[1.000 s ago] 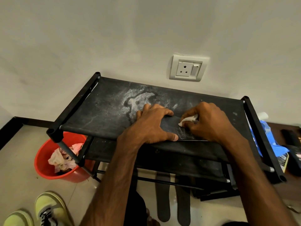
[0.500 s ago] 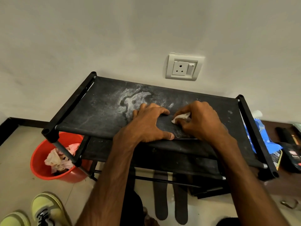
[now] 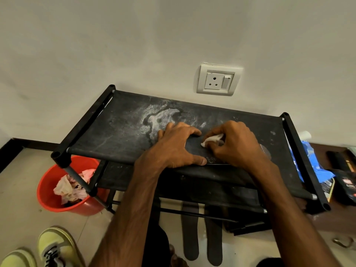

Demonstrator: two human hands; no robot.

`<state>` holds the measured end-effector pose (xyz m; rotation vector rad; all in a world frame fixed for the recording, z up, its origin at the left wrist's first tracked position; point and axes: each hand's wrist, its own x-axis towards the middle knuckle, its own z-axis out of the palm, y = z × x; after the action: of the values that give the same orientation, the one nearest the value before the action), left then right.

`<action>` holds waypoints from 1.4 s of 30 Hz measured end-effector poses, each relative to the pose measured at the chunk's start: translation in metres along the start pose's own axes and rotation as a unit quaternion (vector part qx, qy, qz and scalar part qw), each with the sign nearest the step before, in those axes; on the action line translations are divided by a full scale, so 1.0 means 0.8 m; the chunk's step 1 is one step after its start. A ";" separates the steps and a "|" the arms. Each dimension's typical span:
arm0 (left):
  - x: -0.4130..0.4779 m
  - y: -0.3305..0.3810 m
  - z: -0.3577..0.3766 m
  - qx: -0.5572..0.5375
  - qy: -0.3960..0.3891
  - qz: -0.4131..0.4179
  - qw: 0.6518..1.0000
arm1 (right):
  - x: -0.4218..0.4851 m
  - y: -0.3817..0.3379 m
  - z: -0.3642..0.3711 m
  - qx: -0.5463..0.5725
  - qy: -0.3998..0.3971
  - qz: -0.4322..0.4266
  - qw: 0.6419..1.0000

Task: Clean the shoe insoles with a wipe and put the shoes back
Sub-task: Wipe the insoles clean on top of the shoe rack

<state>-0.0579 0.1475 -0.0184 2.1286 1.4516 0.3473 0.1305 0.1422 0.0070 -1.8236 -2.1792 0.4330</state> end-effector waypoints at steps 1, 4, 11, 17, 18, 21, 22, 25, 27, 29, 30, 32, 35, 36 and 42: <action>0.000 0.000 0.000 0.002 -0.001 0.000 1.000 | 0.000 0.000 0.001 0.005 0.001 -0.003 1.000; 0.000 0.000 0.000 -0.006 0.001 0.001 1.000 | -0.001 0.004 -0.003 0.030 -0.056 -0.030 0.998; 0.000 0.000 0.001 -0.012 0.007 0.006 1.000 | -0.007 0.013 -0.022 0.060 -0.146 -0.077 0.984; 0.000 -0.001 0.000 -0.003 0.002 -0.001 1.000 | -0.005 0.011 -0.011 0.056 -0.068 -0.068 0.994; 0.000 -0.001 0.000 -0.006 0.003 -0.001 1.000 | -0.005 0.013 -0.014 0.064 -0.087 -0.072 0.992; 0.000 0.000 0.000 -0.012 0.004 0.002 1.000 | -0.009 0.018 -0.027 0.067 -0.152 -0.083 0.983; 0.000 0.000 0.000 -0.012 0.003 0.002 1.000 | -0.010 0.019 -0.030 0.062 -0.165 -0.087 0.981; -0.001 -0.001 -0.002 -0.010 0.003 0.002 1.000 | -0.012 0.020 -0.035 0.058 -0.180 -0.091 0.978; -0.001 -0.003 -0.003 -0.012 0.001 0.006 1.000 | -0.013 0.018 -0.031 0.062 -0.165 -0.093 0.980; -0.002 -0.005 -0.005 -0.021 -0.004 0.011 1.000 | -0.012 0.012 -0.024 0.064 -0.129 -0.100 0.985; -0.002 -0.005 -0.005 -0.022 -0.008 0.014 1.000 | -0.011 0.009 -0.020 0.063 -0.112 -0.100 0.987; -0.002 -0.005 -0.005 -0.020 -0.011 0.016 1.000 | -0.009 0.006 -0.016 0.063 -0.102 -0.096 0.988; -0.002 -0.003 -0.005 -0.023 -0.013 0.017 1.000 | -0.009 0.013 -0.022 0.071 -0.134 -0.088 0.985; -0.002 -0.003 -0.005 -0.021 -0.015 0.017 1.000 | -0.010 0.017 -0.027 0.068 -0.150 -0.085 0.983; -0.003 -0.004 -0.008 -0.023 -0.029 0.015 0.999 | -0.015 0.022 -0.040 0.058 -0.188 -0.077 0.978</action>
<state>-0.0650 0.1482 -0.0146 2.1080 1.3667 0.3238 0.1611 0.1349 0.0291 -1.5993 -2.4531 0.9122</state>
